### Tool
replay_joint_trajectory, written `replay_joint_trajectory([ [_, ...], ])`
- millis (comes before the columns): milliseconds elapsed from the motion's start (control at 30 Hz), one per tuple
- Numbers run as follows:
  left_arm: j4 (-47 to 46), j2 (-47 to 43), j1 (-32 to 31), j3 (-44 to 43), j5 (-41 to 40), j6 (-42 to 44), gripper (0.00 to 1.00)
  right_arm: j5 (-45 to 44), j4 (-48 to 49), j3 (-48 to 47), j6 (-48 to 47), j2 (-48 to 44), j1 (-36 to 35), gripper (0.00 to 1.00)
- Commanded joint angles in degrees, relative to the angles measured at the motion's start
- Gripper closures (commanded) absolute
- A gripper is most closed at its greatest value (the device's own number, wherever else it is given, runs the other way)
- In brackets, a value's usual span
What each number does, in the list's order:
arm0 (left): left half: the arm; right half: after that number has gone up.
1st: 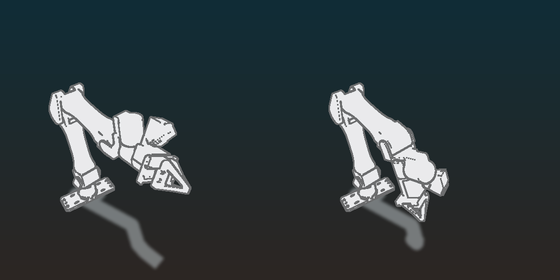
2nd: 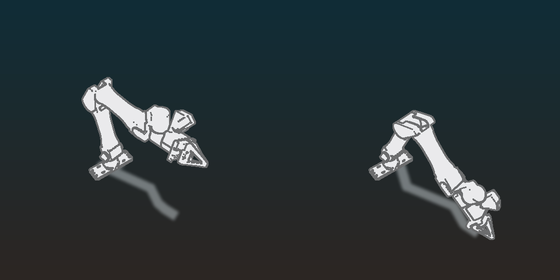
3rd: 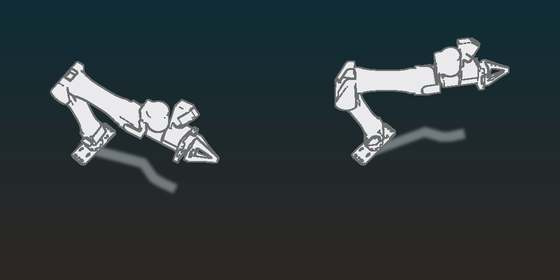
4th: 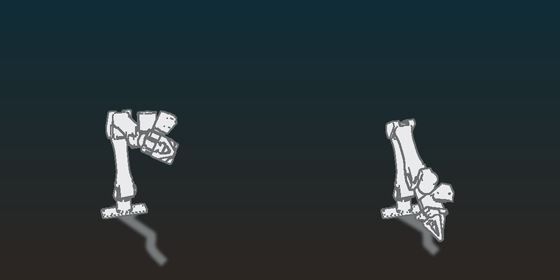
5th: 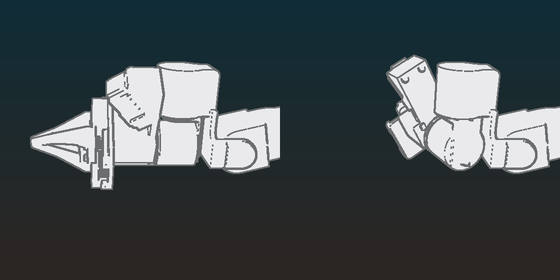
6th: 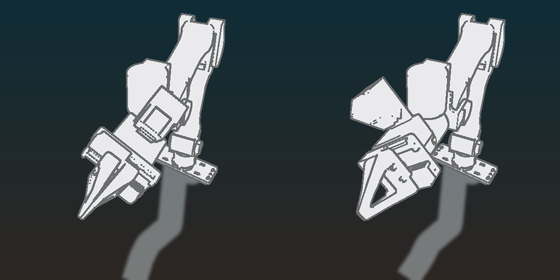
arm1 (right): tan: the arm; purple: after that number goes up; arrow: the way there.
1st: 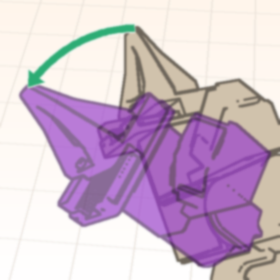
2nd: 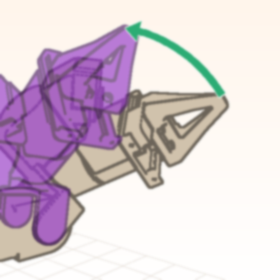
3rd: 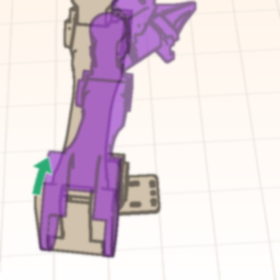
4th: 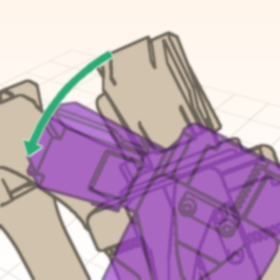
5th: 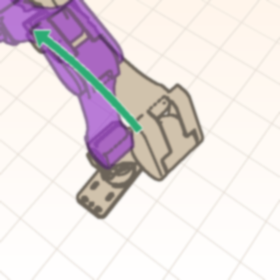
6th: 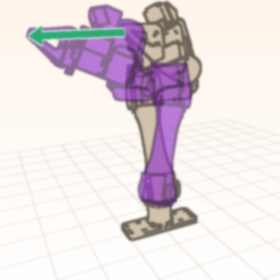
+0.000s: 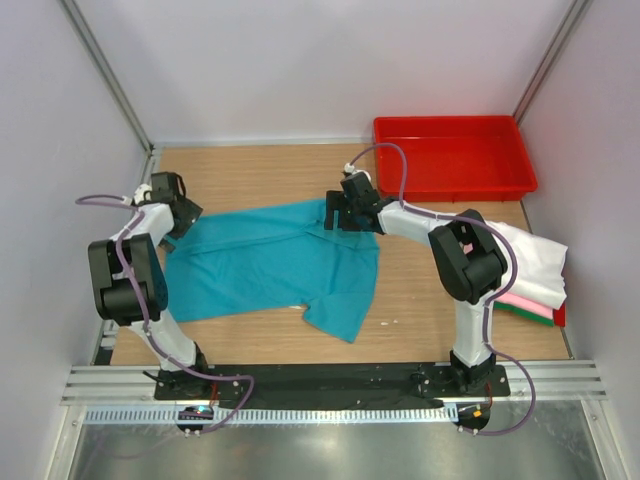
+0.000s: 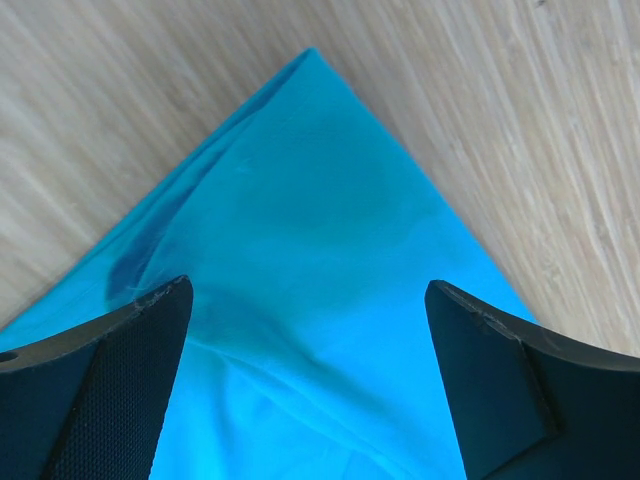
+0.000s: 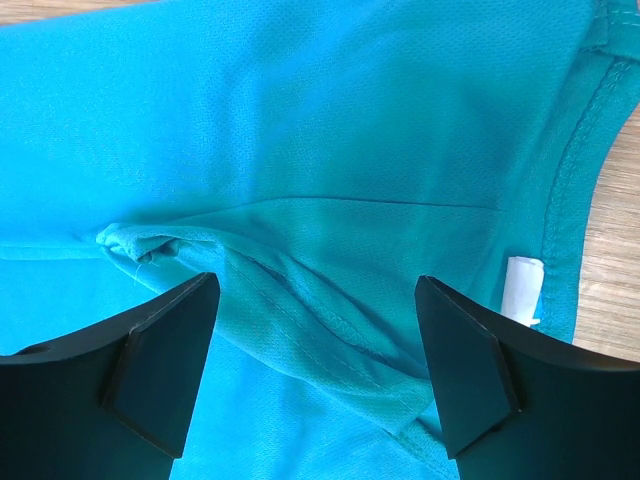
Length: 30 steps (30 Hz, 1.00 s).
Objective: Fold and stack the t-shirts
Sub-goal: Fold the tshirt
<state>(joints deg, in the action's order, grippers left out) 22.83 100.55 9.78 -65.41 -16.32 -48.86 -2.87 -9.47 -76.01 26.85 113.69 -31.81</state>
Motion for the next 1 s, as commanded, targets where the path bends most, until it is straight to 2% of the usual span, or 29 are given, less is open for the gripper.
replay_joint_trajectory([
  [0, 4.85, -3.69, 0.24, -0.34, -4.51, 0.17, 0.00, -0.55, 1.39, -0.11, -0.40, -2.60, -0.35, 0.14],
  [300, 6.35, -7.56, 0.85, 6.86, -3.90, -0.36, 0.00, -0.91, 0.86, 0.95, -0.48, -3.65, -0.27, 0.13],
  [600, 7.23, -9.67, 1.73, 9.42, -3.28, 0.25, 0.00, -2.31, -0.98, 1.92, -1.01, -6.11, -0.18, 0.12],
  [800, 8.11, -10.90, 2.44, 3.55, -3.73, 4.37, 0.00, -1.00, -1.69, 0.86, -1.97, -6.73, -0.36, 0.12],
  [967, 9.25, -13.45, 0.77, -3.66, 1.63, 9.48, 0.00, 1.47, -2.04, -4.05, -4.26, -3.74, -0.36, 0.12],
])
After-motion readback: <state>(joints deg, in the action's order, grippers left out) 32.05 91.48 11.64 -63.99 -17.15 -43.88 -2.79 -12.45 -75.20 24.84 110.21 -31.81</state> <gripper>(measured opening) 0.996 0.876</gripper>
